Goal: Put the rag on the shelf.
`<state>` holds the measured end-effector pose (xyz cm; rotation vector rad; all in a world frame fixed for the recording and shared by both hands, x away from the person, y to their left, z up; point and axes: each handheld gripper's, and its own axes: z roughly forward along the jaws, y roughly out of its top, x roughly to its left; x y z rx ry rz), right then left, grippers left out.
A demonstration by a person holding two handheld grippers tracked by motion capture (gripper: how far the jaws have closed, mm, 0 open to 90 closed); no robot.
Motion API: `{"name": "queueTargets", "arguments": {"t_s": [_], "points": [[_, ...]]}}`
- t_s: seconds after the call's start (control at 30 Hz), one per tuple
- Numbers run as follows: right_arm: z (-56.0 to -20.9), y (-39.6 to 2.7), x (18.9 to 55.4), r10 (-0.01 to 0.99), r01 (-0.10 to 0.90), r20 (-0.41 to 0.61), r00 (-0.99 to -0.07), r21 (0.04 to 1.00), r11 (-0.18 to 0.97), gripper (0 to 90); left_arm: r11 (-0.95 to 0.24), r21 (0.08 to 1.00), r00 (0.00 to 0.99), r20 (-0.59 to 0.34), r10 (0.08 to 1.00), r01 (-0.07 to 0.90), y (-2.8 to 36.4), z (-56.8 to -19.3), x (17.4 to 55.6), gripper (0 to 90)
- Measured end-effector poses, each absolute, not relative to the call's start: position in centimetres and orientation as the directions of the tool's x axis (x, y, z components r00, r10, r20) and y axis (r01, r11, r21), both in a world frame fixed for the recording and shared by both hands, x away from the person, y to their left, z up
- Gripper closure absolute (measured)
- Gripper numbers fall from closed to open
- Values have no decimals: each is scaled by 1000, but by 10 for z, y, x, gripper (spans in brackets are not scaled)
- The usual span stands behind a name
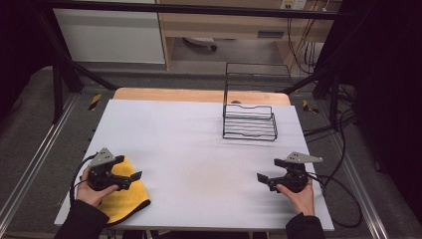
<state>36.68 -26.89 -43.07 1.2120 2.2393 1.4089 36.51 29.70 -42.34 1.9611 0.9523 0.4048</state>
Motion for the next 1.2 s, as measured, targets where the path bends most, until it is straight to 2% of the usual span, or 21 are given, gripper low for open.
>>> {"name": "queueTargets", "arguments": {"t_s": [0.63, 0.8, 1.0, 1.2], "points": [[-431, -269, 367, 752, 530, 212, -624, 823, 207, 6, -297, 824, 626, -88, 775, 483, 303, -412, 369, 49], [-431, -268, 367, 755, 531, 207, -622, 820, 213, 6, -280, 801, 568, -89, 818, 529, 313, -403, 378, 68], [-432, -267, 367, 756, 537, 207, -621, 814, 219, 7, -285, 778, 521, -63, 851, 560, 325, -399, 394, 163], [-433, -266, 368, 755, 539, 200, -625, 810, 231, 7, -308, 728, 487, -40, 873, 612, 328, -411, 410, 346]]}}
